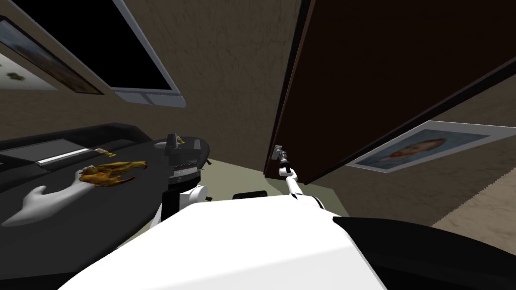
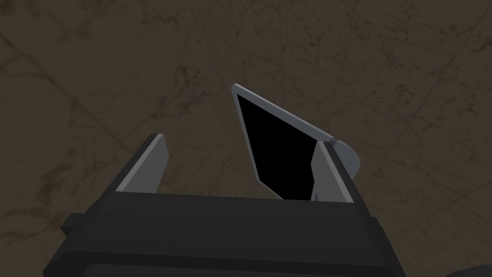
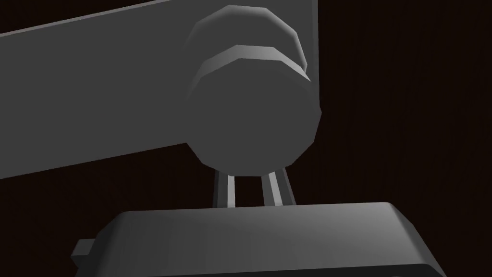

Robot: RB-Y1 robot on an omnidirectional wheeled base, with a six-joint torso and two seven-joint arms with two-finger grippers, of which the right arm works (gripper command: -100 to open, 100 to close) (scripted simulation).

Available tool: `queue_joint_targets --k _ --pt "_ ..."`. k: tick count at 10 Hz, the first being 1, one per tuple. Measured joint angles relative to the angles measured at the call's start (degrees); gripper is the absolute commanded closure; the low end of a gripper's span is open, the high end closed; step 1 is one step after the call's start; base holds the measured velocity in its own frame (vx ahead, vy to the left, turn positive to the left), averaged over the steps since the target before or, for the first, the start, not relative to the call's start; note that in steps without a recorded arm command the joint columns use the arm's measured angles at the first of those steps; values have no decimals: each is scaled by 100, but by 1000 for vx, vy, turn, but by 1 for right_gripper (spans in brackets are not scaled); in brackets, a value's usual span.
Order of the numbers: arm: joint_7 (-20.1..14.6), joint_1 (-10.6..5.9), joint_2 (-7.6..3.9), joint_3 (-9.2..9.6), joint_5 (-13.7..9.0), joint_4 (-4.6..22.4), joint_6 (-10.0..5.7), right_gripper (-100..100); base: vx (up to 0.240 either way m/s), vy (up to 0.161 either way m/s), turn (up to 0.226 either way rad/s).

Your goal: Pull the door open

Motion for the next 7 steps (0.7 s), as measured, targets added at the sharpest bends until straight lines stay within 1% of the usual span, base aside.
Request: queue_joint_targets --k 1,2,3,4,6,7 --pt "-101 11 33 1 -115 -26 22 100 -53 -34 51" --pt "-209 -35 0 26 -186 93 -44 100 -66 -23 50" --pt "-330 -71 -7 42 -306 155 -61 100 -54 -12 42" --pt "-452 -47 -30 79 -372 164 -57 -100 -64 -32 -6" --pt "-679 -18 -21 7 -545 141 -1 -100 -78 -12 11" --pt "-788 -60 -15 -39 -634 155 -24 -100 -83 -19 24"
